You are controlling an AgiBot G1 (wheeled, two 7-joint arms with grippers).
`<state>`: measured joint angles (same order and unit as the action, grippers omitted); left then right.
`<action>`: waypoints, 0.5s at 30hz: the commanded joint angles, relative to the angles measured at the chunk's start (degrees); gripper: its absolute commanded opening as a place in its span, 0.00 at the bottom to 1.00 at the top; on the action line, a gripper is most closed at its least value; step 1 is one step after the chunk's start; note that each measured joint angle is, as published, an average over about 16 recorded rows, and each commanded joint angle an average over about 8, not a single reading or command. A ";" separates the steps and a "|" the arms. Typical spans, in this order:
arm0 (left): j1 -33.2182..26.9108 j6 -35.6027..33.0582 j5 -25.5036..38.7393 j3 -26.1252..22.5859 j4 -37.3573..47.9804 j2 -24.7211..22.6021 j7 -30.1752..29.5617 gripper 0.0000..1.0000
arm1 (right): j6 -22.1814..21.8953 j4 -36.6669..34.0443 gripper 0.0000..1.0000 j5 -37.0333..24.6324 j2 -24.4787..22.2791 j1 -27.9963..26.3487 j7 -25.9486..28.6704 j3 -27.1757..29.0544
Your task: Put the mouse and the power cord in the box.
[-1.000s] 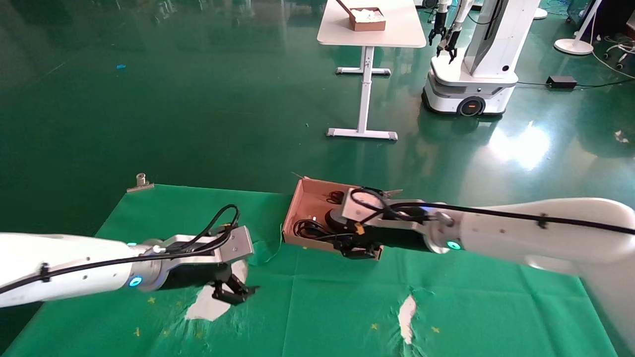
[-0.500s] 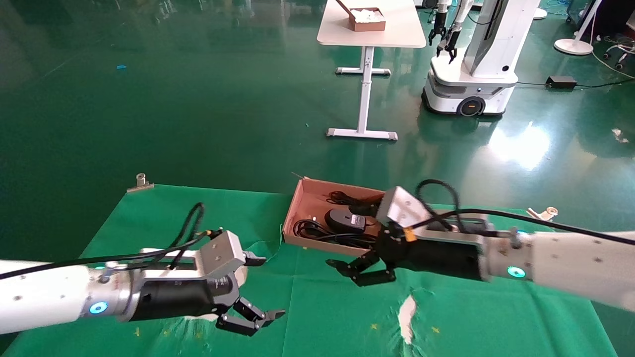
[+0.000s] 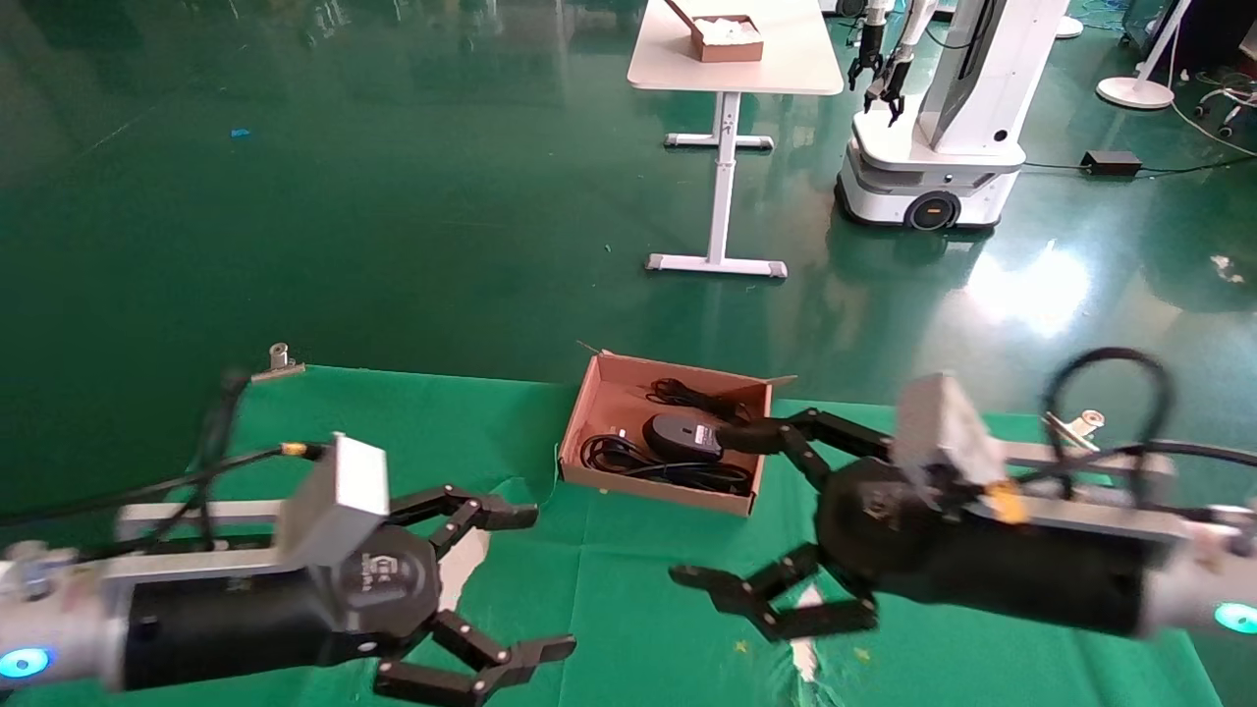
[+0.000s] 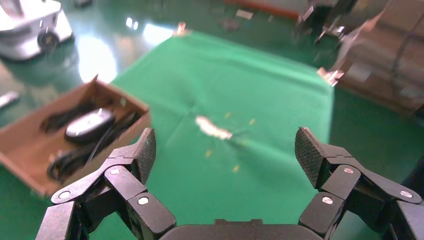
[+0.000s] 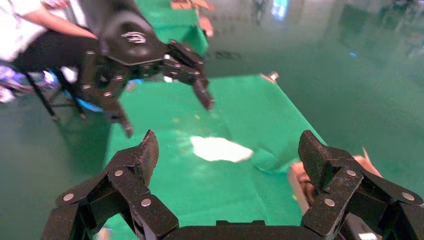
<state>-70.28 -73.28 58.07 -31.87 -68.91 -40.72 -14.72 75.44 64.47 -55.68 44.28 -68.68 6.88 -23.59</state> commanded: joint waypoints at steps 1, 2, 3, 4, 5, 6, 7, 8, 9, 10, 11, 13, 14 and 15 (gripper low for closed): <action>1.21 -1.73 -2.25 2.20 -0.65 0.79 0.55 1.00 | 1.61 1.43 1.00 2.17 -1.45 1.12 0.61 1.19; 1.83 -2.60 -3.40 3.32 -0.98 1.20 0.83 1.00 | 2.43 2.16 1.00 3.28 -2.20 1.69 0.92 1.80; 2.42 -3.45 -4.50 4.40 -1.30 1.58 1.10 1.00 | 3.22 2.86 1.00 4.34 -2.91 2.24 1.22 2.38; 3.01 -4.29 -5.60 5.48 -1.61 1.97 1.37 1.00 | 4.01 3.56 1.00 5.40 -3.62 2.78 1.51 2.96; 3.63 -5.17 -6.75 6.60 -1.94 2.37 1.65 1.00 | 4.83 4.29 1.00 6.51 -4.36 3.35 1.82 3.57; 4.23 -6.01 -7.86 7.68 -2.26 2.76 1.92 1.00 | 5.62 4.99 1.00 7.57 -5.07 3.90 2.12 4.15; 4.82 -6.86 -8.96 8.76 -2.58 3.15 2.19 1.00 | 6.40 5.69 1.00 8.63 -5.79 4.45 2.42 4.73; 5.43 -7.72 -10.09 9.86 -2.90 3.55 2.47 1.00 | 7.21 6.41 1.00 9.72 -6.51 5.01 2.72 5.33; 6.02 -8.57 -11.20 10.94 -3.22 3.94 2.74 1.00 | 7.93 7.04 1.00 10.68 -7.16 5.51 2.99 5.86; 6.61 -9.42 -12.30 12.02 -3.54 4.32 3.01 1.00 | 8.56 7.60 1.00 11.53 -7.73 5.94 3.23 6.32; 7.12 -10.13 -13.24 12.94 -3.81 4.65 3.24 1.00 | 9.09 8.07 1.00 12.25 -8.21 6.31 3.43 6.71; 8.04 -11.44 -14.94 14.61 -4.30 5.25 3.64 1.00 | 10.00 8.88 1.00 13.51 -9.02 6.93 3.73 7.38; 8.52 -12.11 -15.83 15.48 -4.56 5.56 3.83 1.00 | 10.38 9.20 1.00 14.05 -9.35 7.18 3.82 7.65; 8.93 -12.69 -16.59 16.22 -4.79 5.83 3.99 1.00 | 10.66 9.44 1.00 14.46 -9.59 7.36 3.88 7.85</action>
<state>-61.82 -85.30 42.35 -16.51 -73.45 -35.19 -10.95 85.54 73.42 -41.95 35.19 -61.70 10.55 -16.15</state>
